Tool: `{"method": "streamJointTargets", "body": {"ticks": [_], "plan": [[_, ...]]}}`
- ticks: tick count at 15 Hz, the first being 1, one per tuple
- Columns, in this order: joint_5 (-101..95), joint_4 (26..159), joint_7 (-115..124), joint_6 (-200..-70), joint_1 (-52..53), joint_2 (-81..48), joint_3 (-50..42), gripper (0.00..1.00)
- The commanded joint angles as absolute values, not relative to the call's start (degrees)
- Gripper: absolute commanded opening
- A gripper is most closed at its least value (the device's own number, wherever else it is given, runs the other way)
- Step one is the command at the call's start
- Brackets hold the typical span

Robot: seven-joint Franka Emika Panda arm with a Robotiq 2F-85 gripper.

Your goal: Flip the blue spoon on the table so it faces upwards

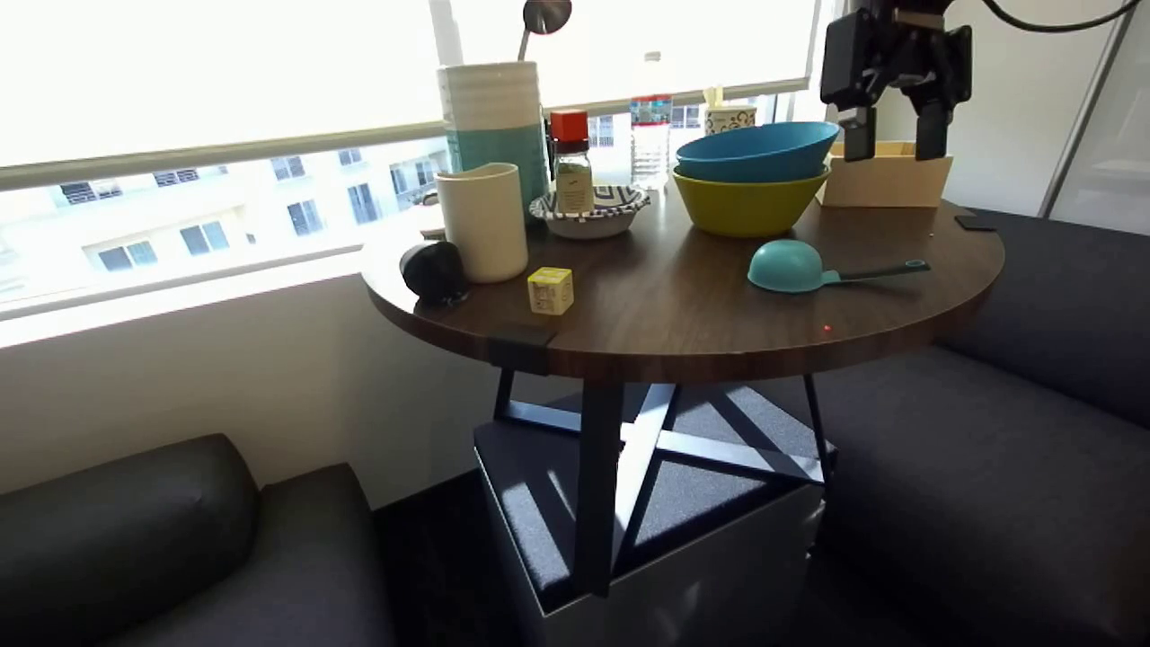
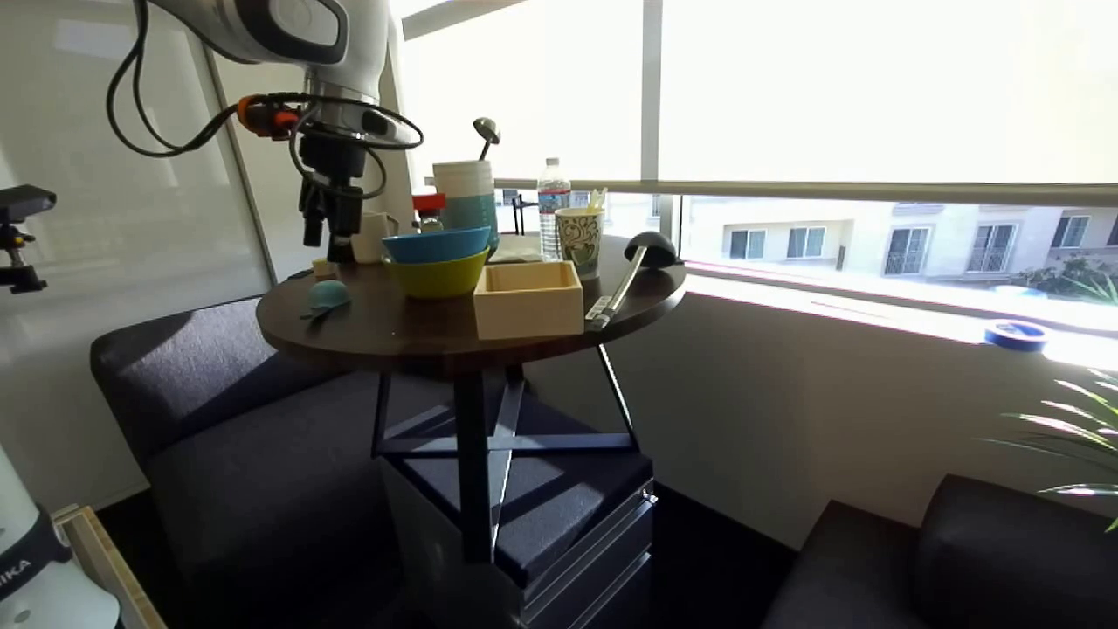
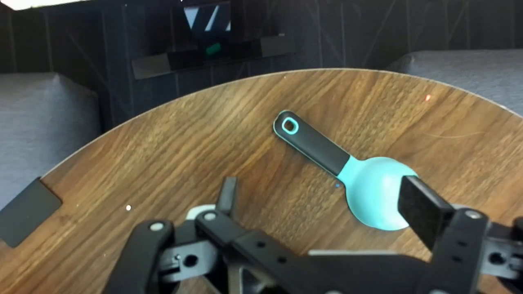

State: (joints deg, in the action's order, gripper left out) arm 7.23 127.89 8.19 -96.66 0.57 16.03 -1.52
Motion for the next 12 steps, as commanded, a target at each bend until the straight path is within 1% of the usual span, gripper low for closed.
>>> {"method": "streamJointTargets", "body": {"ticks": [1,4,8,12], "plan": [[14.1,124.6,3.3,-90.1,-0.6,11.8,-4.2,1.0],[18.6,125.6,-1.4,-88.8,-1.1,10.9,-5.5,1.0],[22.8,127.9,-8.9,-91.8,-1.4,10.9,-6.2,1.0],[24.6,128.9,-14.0,-91.9,-2.0,10.1,-7.0,1.0]]}}
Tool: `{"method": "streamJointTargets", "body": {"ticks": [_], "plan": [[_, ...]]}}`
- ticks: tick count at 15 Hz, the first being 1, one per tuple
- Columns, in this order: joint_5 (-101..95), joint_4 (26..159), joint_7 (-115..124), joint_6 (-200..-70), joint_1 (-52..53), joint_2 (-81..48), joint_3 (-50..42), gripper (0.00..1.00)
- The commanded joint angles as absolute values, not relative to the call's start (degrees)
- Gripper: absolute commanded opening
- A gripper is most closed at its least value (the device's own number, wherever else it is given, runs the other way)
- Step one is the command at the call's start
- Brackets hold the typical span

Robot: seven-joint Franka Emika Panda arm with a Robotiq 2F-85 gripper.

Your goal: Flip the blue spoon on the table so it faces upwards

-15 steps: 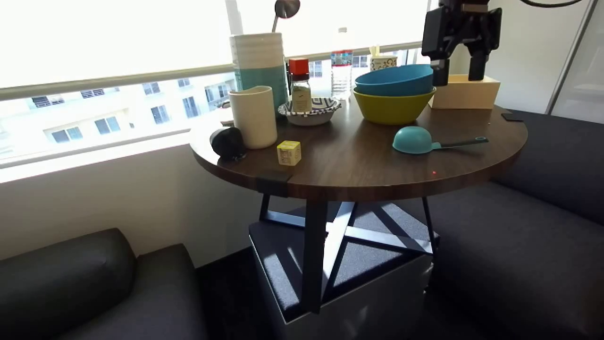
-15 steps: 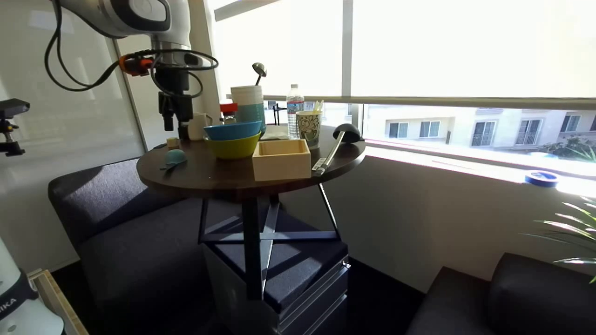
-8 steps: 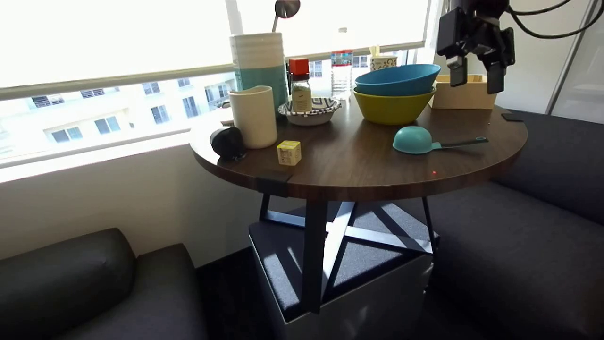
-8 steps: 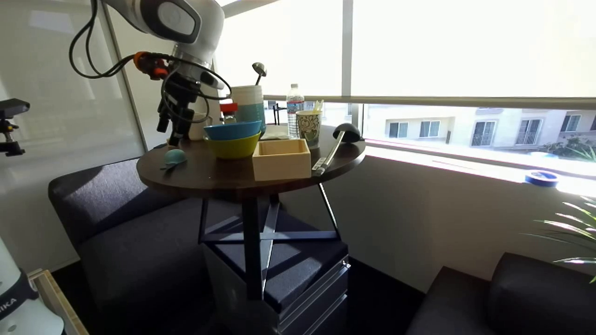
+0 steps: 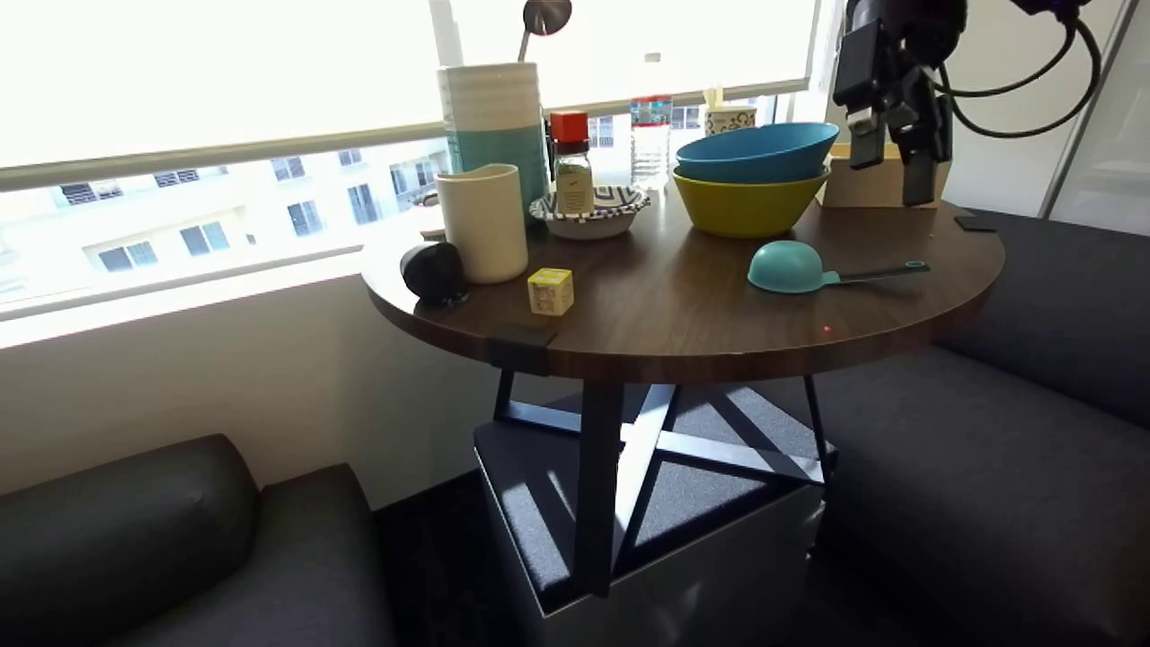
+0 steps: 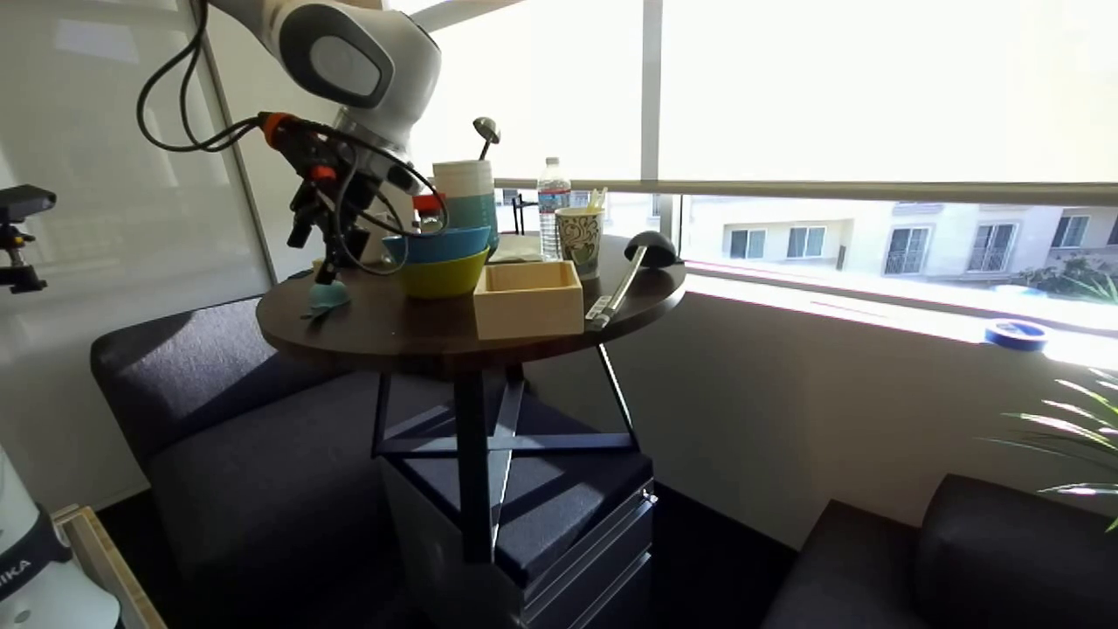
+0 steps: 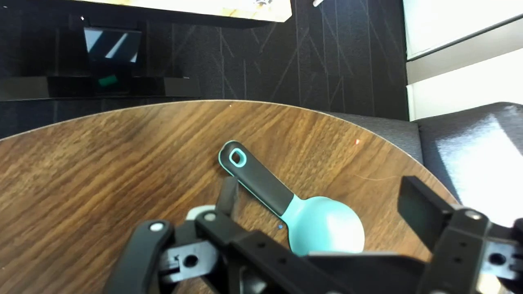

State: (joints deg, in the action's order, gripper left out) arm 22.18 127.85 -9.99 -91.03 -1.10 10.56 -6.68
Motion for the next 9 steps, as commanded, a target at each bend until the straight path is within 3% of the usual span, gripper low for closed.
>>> {"method": "streamJointTargets", "body": {"ticks": [1,9], "plan": [[24.9,129.2,-15.1,-92.0,-2.2,10.0,-7.2,1.0],[25.3,134.2,-21.7,-99.4,-2.4,11.2,-7.2,1.0]]}}
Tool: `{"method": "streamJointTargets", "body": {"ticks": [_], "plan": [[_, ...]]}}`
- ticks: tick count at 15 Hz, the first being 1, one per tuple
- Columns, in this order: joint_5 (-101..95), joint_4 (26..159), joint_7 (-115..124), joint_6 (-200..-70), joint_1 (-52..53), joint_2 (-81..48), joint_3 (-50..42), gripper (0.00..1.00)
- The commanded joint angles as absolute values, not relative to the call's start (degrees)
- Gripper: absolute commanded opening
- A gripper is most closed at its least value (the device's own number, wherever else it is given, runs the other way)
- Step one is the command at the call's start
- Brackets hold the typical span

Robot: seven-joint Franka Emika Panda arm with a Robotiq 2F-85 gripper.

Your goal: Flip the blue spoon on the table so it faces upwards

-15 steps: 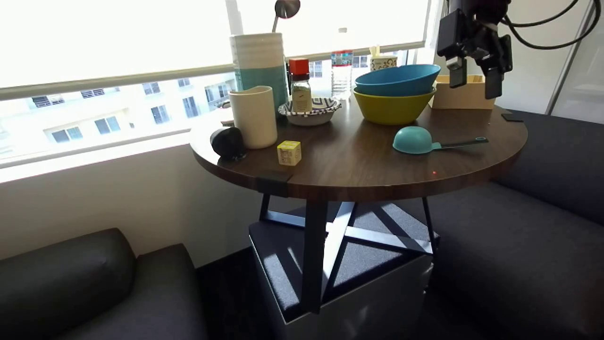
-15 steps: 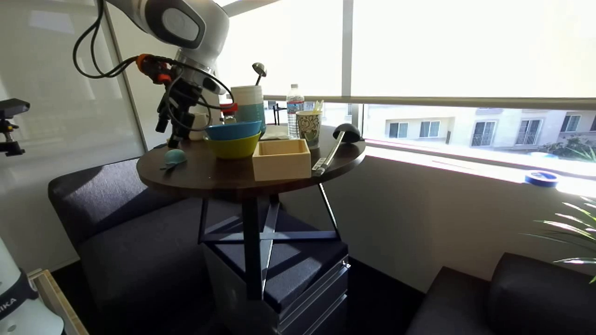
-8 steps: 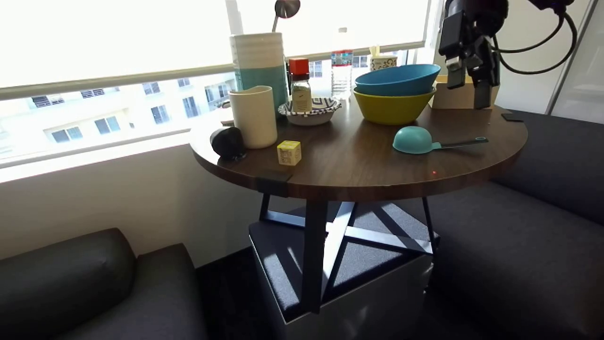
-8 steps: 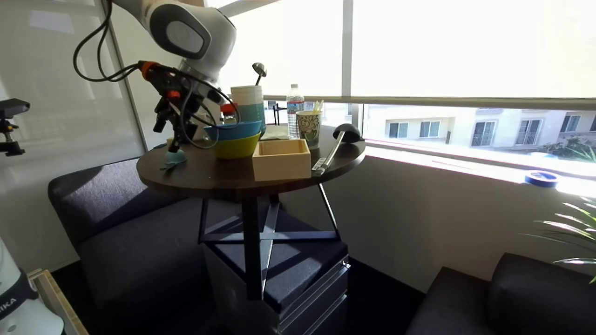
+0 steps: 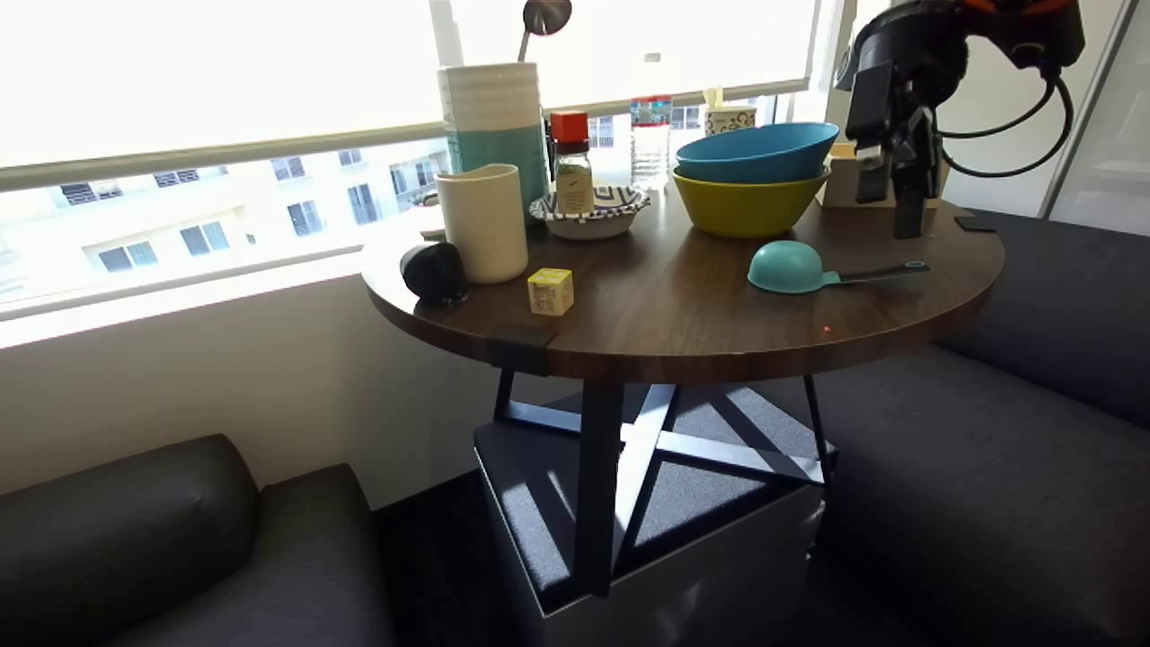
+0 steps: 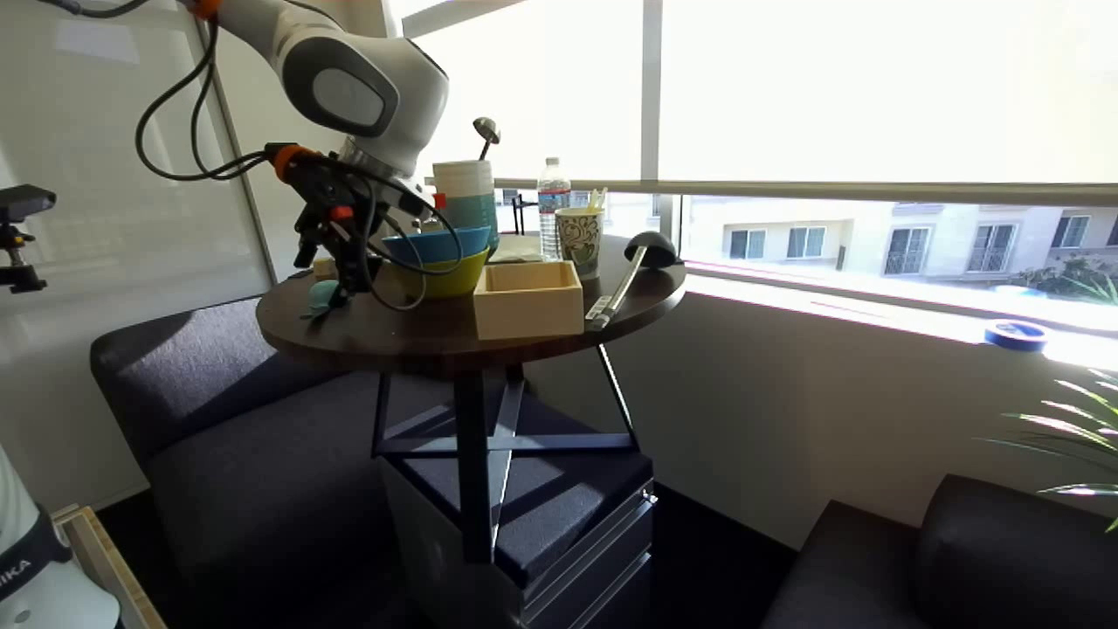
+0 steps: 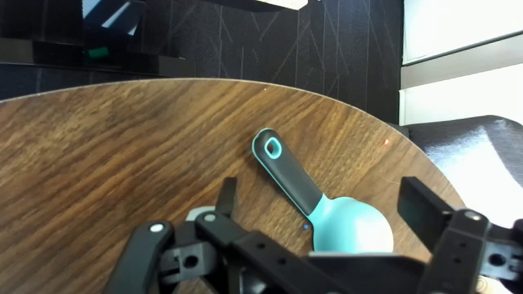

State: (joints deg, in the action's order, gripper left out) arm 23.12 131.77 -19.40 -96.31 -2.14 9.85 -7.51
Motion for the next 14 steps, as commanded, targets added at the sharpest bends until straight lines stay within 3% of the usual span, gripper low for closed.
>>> {"method": "streamJointTargets", "body": {"ticks": [1,14], "plan": [[25.5,134.7,-22.1,-100.1,-2.4,11.3,-7.2,1.0],[23.2,137.6,-22.4,-100.5,-2.0,11.4,-6.2,1.0]]}}
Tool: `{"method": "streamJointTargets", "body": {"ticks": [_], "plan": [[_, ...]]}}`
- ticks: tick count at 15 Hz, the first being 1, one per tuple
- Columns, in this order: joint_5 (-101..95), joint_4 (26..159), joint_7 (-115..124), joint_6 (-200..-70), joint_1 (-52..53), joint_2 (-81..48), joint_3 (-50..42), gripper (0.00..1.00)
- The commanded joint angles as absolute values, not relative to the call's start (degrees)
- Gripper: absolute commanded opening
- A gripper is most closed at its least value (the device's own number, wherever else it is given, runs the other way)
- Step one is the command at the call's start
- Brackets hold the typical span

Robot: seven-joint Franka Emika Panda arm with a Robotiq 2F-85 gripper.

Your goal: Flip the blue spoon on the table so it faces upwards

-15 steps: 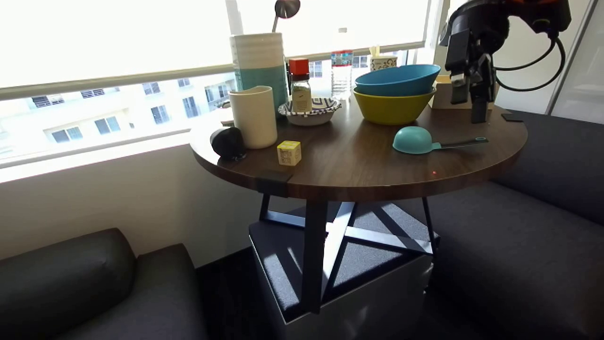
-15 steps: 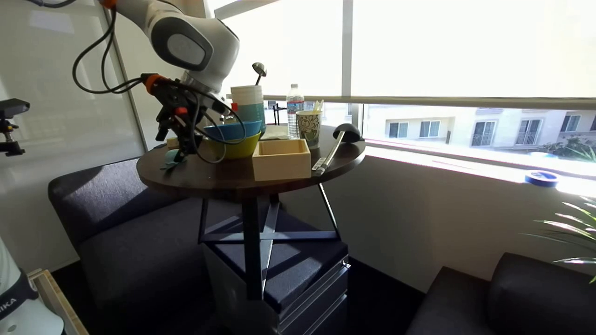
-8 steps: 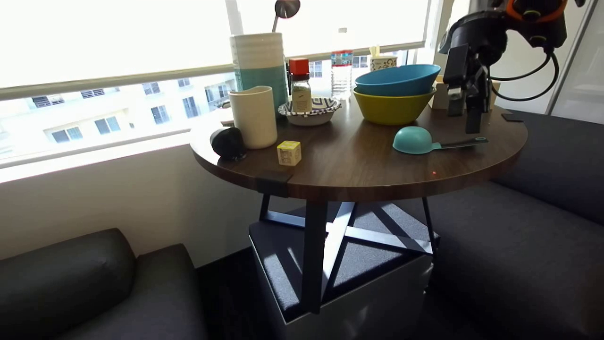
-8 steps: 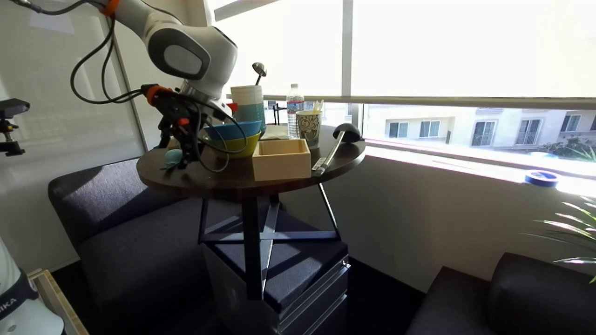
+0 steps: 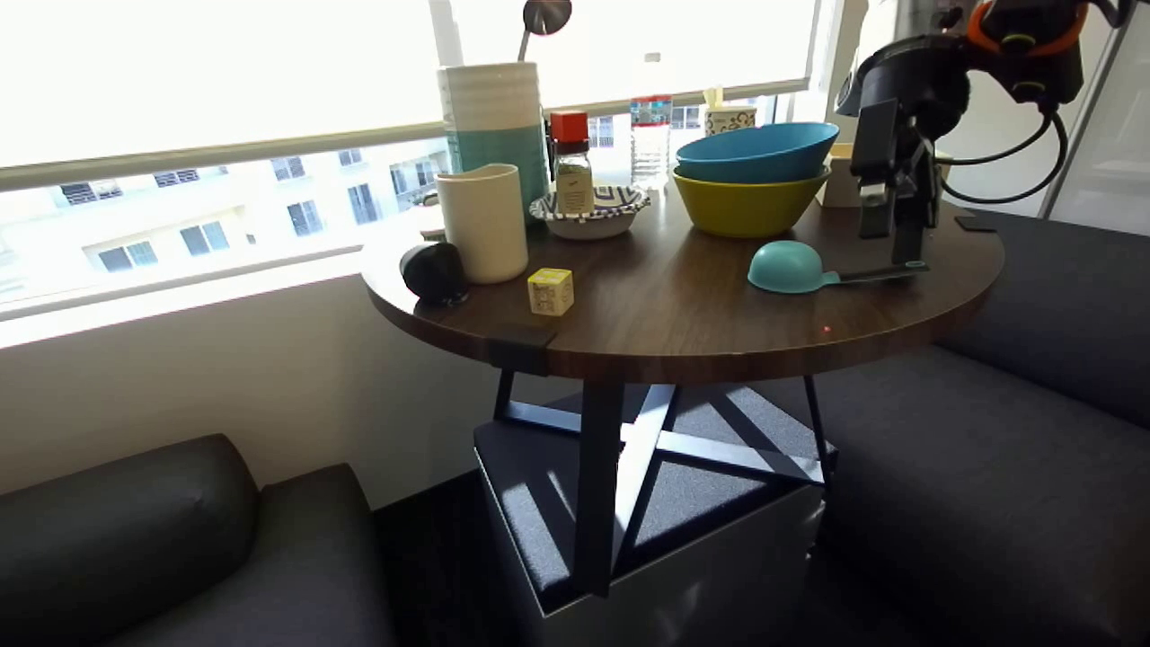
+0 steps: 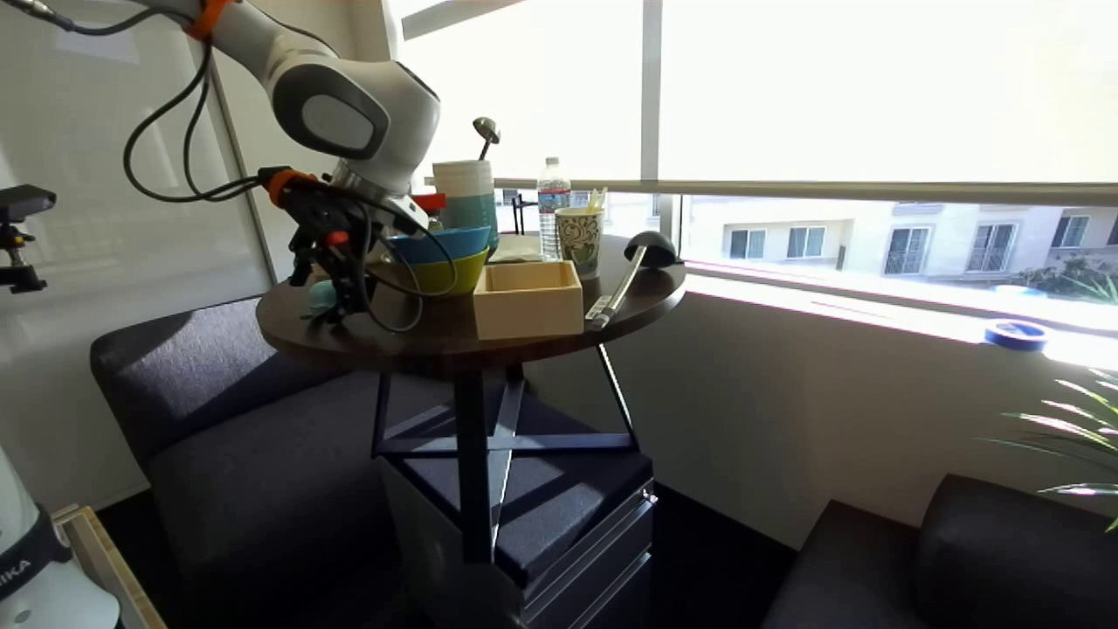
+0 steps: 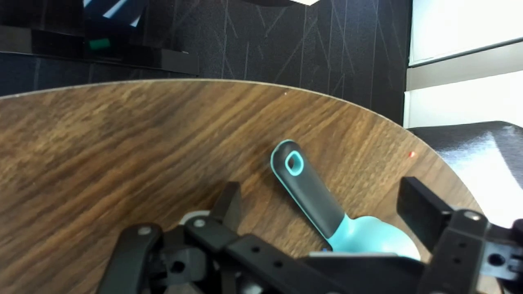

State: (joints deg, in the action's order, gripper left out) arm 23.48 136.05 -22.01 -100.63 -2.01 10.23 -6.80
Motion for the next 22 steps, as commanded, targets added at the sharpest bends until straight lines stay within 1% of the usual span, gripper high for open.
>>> {"method": "streamJointTargets", "body": {"ticks": [1,11,12,13,17,18,20,22], "plan": [[23.3,137.4,-22.3,-99.8,-2.0,11.3,-6.3,1.0],[22.6,137.4,-21.9,-96.0,-1.6,11.3,-5.4,1.0],[22.7,137.4,-21.9,-96.0,-1.7,11.2,-5.3,0.99],[22.7,137.4,-22.0,-96.1,-1.7,11.2,-5.3,0.8],[22.8,137.3,-22.1,-96.4,-1.8,10.9,-5.4,0.51],[22.8,137.3,-22.0,-96.4,-1.8,10.9,-5.4,0.46],[22.7,137.3,-22.0,-96.4,-1.9,10.9,-5.4,0.43],[22.8,137.3,-22.0,-96.4,-1.9,10.8,-5.4,0.34]]}}
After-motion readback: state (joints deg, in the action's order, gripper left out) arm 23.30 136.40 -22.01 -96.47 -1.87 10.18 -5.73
